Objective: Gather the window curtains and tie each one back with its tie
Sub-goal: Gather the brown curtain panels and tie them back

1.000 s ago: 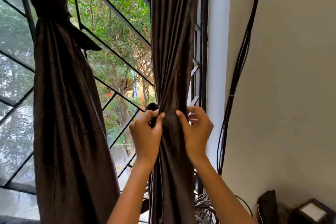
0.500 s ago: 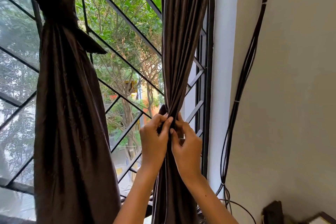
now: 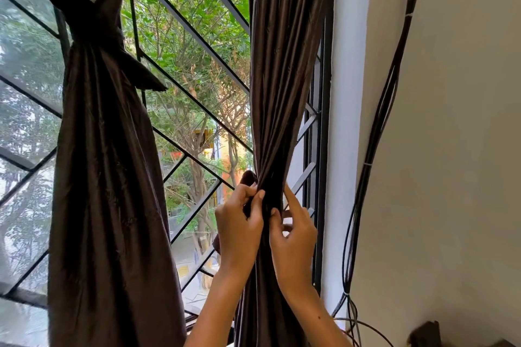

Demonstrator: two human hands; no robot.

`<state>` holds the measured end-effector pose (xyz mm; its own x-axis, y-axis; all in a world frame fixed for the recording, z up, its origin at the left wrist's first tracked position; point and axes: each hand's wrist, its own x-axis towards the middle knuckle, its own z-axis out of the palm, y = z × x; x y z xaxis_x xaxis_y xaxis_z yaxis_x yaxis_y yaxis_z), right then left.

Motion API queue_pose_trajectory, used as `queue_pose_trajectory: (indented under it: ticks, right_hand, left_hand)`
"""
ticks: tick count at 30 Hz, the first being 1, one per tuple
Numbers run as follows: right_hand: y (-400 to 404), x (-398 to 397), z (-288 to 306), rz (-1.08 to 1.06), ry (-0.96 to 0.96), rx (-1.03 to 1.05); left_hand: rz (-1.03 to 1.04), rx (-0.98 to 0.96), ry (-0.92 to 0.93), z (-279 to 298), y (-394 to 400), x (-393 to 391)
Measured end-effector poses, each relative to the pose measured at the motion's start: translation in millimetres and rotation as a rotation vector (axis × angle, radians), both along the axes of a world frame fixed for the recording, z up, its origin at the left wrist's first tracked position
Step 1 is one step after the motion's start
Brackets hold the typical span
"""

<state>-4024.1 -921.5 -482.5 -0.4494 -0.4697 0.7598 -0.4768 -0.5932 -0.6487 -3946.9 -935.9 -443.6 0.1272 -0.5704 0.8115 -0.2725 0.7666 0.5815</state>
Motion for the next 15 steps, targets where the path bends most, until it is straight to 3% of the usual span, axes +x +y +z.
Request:
queue_pose_trajectory:
  ticks: [10,15]
  right_hand:
    - [10,5,1,-0.031,0.246,-0.013]
    - [13,4,-3,0.003,0.311,-0.007]
  left_hand:
    - [-0.194,0.104,0.008,5,3,1]
    - [-0.133,0.173,0.047,11,-2,0]
